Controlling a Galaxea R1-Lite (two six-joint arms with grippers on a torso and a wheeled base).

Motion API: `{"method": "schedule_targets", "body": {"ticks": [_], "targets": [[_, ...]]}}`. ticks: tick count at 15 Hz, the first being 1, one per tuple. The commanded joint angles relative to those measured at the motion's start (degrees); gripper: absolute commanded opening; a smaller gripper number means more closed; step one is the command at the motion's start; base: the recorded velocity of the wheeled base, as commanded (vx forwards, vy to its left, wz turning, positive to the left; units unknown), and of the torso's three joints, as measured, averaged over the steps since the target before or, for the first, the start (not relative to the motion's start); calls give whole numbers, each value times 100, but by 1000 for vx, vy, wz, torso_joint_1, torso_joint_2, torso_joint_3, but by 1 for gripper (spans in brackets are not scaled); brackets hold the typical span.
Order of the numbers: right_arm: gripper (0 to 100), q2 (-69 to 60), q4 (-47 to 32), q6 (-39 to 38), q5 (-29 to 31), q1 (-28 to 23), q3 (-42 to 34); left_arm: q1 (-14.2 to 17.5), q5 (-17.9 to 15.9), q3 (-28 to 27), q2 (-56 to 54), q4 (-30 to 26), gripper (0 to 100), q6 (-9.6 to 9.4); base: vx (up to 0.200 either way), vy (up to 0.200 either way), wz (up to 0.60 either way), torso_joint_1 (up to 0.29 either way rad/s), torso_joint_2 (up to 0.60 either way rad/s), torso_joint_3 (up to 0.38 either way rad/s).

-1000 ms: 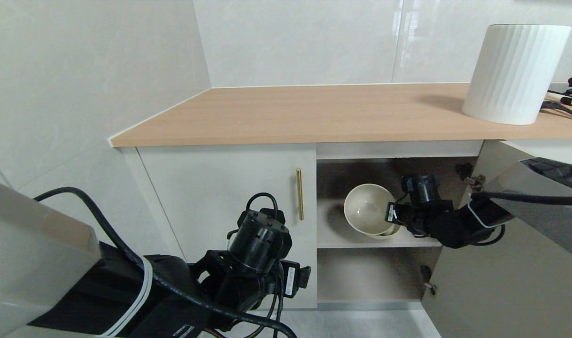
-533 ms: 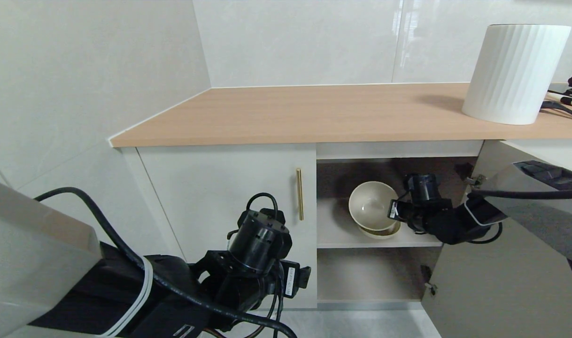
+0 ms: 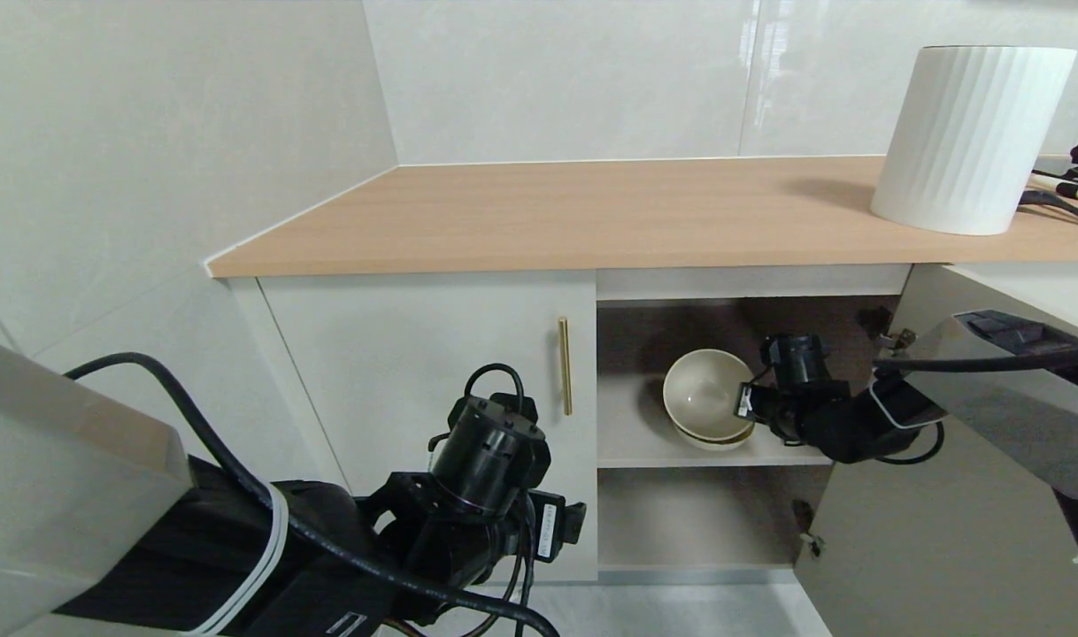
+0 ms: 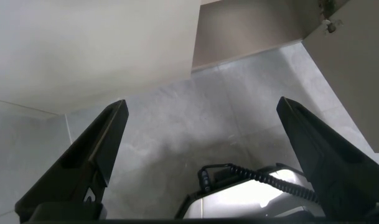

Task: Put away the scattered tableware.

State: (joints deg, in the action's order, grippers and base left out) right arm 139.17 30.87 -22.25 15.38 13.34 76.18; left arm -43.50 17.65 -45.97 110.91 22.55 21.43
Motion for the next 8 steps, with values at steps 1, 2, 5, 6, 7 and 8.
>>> {"method": "schedule_targets", "body": {"ticks": [1, 2, 5, 6, 7, 8], "targets": [[0, 84, -81, -8, 0, 2, 55, -1, 1, 9, 10, 4, 100, 1, 0, 0, 0, 0, 0, 0], [0, 84, -116, 1, 0, 2, 73, -1, 1, 9, 10, 4, 100, 1, 0, 0, 0, 0, 0, 0], [0, 102, -134, 1, 0, 2, 116, -1, 1, 9, 10, 4, 100, 1, 0, 0, 0, 0, 0, 0], [0, 111, -160, -8, 0, 2, 143, -1, 1, 9, 10, 4, 100, 1, 0, 0, 0, 0, 0, 0], [0, 111, -160, -8, 0, 2, 143, -1, 1, 9, 10, 4, 100, 1, 0, 0, 0, 0, 0, 0], [0, 119, -160, 1, 0, 2, 152, -1, 1, 9, 10, 4, 100, 1, 0, 0, 0, 0, 0, 0]]}}
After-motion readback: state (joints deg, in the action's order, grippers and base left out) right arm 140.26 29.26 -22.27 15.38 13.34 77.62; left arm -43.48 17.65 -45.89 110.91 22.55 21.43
